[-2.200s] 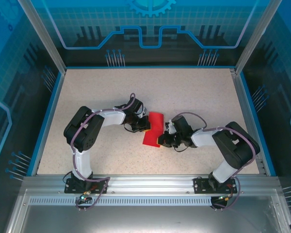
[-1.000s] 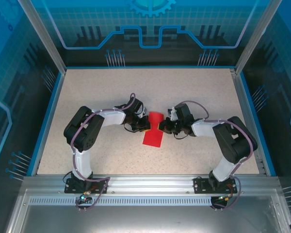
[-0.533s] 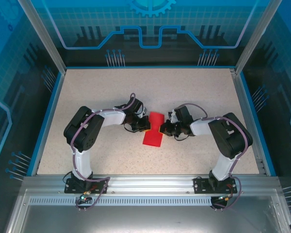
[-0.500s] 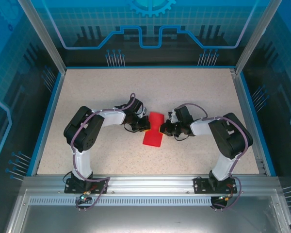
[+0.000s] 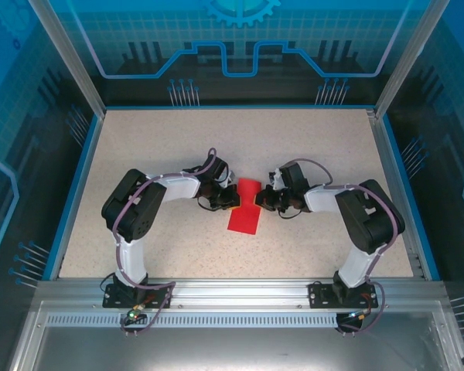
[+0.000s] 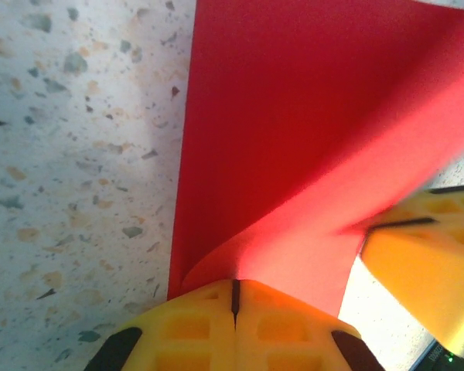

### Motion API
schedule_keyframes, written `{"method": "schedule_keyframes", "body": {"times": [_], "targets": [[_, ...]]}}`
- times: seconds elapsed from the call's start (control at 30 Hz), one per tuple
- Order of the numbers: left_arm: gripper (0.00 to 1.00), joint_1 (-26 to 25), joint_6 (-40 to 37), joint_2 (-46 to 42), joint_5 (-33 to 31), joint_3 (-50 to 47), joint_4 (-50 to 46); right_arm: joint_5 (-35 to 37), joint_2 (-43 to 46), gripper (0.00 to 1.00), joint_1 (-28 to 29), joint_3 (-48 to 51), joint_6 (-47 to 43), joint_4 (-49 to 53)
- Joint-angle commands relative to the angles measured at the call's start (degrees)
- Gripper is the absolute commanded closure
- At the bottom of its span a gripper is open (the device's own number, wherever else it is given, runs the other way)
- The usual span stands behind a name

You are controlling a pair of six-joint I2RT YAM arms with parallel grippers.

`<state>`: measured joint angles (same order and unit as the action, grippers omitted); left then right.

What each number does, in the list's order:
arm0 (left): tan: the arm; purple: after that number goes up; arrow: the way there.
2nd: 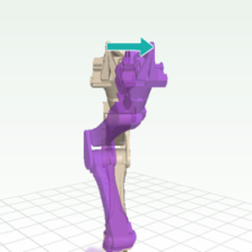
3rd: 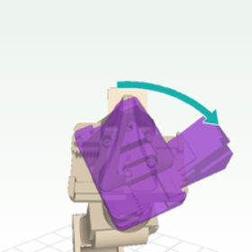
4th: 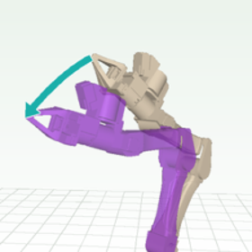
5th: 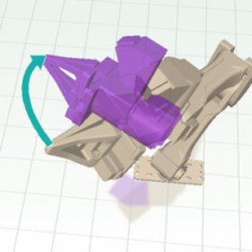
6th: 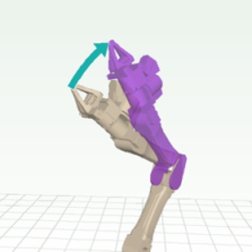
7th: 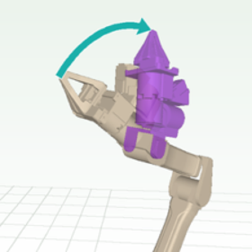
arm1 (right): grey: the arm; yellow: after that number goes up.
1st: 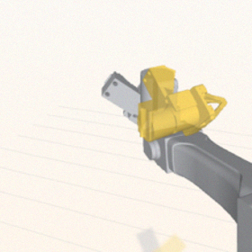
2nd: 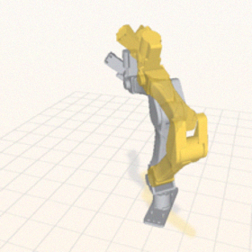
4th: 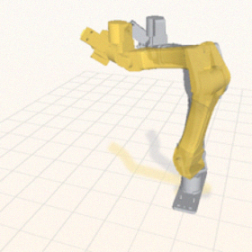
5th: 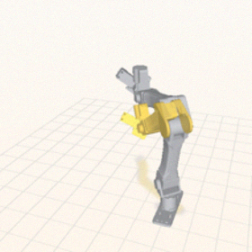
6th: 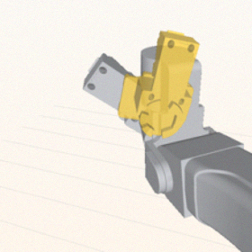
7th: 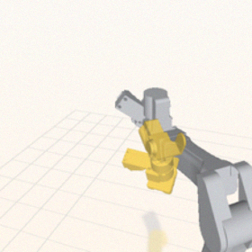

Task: Fold a paper plane with a square sheet of paper (pick it up from the middle)
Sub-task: Fold the square sheet of paper in half at the center of the table.

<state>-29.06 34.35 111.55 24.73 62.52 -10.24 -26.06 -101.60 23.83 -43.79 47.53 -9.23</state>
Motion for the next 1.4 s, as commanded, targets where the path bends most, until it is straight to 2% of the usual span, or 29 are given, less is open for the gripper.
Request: {"method": "schedule_keyframes", "body": {"times": [0.0, 0.33, 0.47, 0.8, 1.1, 1.37], "targets": [[1.0, -0.5, -1.6, 3.8, -6.2, -1.4, -6.0, 1.0, -2.7, 0.97, -1.3, 0.0, -1.4, 2.3], [1.0, -0.5, -1.8, 3.7, -6.7, -1.8, -6.4, -1.9, 0.3, 0.95, -2.5, -2.2, -0.7, 1.5], [1.0, -0.6, -1.8, 3.9, -6.6, -1.7, -6.3, -3.0, -1.6, 0.96, -3.2, -4.4, -1.6, 1.8], [1.0, -0.5, -1.9, 3.8, -6.9, -1.9, -6.3, 0.1, -7.8, 0.98, -3.9, -4.6, -2.5, 4.6], [1.0, -0.5, -2.0, 3.7, -7.1, -2.1, -6.5, -2.4, -3.4, 0.98, -4.1, -8.5, -2.3, 5.3], [1.0, -0.5, -2.1, 3.6, -7.2, -1.9, -6.8, -0.7, -7.2, 0.98, -4.6, -11.3, -3.7, 8.0]]}}
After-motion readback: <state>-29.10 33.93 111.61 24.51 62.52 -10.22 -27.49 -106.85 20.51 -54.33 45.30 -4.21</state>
